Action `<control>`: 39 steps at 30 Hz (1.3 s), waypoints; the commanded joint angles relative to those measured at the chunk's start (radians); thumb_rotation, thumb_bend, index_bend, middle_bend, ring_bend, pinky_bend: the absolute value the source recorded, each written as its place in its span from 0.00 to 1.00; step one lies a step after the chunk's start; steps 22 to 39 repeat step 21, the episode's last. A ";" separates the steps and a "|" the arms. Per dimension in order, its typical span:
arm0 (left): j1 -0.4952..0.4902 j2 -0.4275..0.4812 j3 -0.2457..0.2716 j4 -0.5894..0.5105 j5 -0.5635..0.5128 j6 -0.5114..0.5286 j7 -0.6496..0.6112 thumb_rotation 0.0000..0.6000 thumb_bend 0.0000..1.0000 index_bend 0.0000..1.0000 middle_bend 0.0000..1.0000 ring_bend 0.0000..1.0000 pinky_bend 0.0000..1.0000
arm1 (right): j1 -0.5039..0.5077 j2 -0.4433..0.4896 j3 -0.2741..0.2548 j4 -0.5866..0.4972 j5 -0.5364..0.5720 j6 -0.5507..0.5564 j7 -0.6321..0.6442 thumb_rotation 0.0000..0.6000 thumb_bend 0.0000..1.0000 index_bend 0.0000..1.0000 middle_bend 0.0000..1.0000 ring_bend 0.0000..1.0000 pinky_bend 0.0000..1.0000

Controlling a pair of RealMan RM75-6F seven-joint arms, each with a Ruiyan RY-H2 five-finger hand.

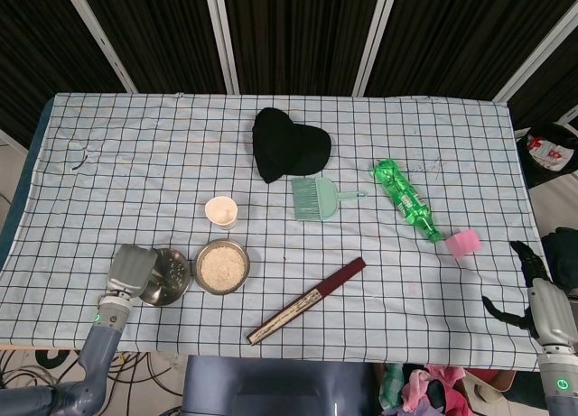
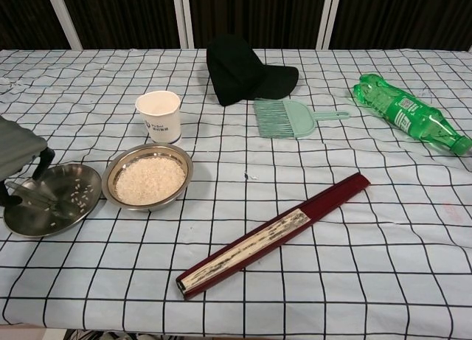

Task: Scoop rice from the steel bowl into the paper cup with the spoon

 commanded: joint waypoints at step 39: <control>0.274 0.259 0.141 -0.097 0.465 0.388 -0.590 1.00 0.04 0.00 0.00 0.00 0.00 | 0.001 -0.010 -0.014 0.023 -0.029 0.013 -0.047 1.00 0.21 0.00 0.00 0.00 0.17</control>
